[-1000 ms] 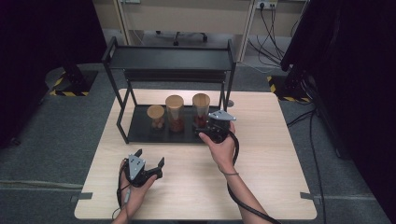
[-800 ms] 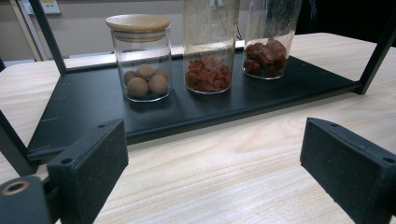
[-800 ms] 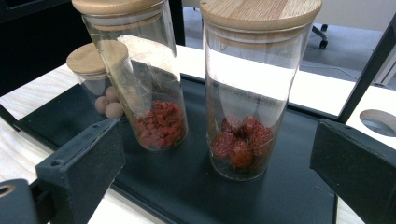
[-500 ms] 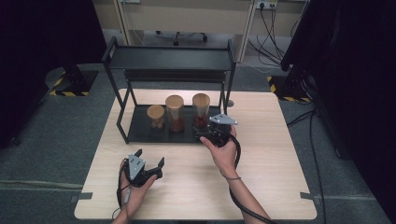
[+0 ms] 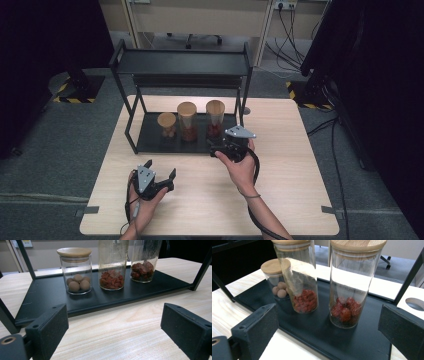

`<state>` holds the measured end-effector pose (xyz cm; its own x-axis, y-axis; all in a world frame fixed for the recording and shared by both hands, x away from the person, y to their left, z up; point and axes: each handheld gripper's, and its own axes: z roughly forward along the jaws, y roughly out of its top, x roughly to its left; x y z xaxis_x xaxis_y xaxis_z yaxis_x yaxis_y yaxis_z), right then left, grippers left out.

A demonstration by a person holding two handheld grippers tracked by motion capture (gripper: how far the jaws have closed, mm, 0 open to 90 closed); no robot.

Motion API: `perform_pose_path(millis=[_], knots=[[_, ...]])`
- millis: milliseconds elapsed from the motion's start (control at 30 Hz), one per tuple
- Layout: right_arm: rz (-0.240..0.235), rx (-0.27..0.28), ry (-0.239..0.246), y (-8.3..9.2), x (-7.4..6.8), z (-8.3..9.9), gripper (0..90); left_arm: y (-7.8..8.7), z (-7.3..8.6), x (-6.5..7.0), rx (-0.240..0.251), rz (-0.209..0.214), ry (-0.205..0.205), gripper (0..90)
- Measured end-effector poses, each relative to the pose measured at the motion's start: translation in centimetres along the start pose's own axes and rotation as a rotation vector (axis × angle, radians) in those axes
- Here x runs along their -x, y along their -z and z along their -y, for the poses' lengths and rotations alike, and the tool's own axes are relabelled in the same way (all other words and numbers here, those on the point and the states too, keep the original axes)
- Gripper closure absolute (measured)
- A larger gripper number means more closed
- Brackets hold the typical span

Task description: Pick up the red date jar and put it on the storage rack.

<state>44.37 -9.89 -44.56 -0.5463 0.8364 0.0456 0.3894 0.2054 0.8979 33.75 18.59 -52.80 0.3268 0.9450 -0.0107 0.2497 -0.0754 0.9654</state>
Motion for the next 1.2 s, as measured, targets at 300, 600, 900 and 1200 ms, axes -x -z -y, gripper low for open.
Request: perform_pose_path(millis=[300,600,900,1200], knots=[[-0.012,0.001,0.004,0.6,-0.2,0.5,3.3,0.0,0.0,0.0,-0.001,-0.001,0.0,7.4],[-0.017,-0.003,0.008,1.2,-0.2,1.1,3.3,0.0,0.0,0.0,0.0,-0.001,-0.001,7.3],[-0.024,-0.008,0.016,1.7,-0.4,1.7,3.3,0.0,0.0,0.0,0.0,-0.001,-0.001,7.3],[-0.028,-0.013,0.021,2.1,-0.5,2.3,3.2,0.0,0.0,0.0,0.001,-0.002,0.0,7.3]])
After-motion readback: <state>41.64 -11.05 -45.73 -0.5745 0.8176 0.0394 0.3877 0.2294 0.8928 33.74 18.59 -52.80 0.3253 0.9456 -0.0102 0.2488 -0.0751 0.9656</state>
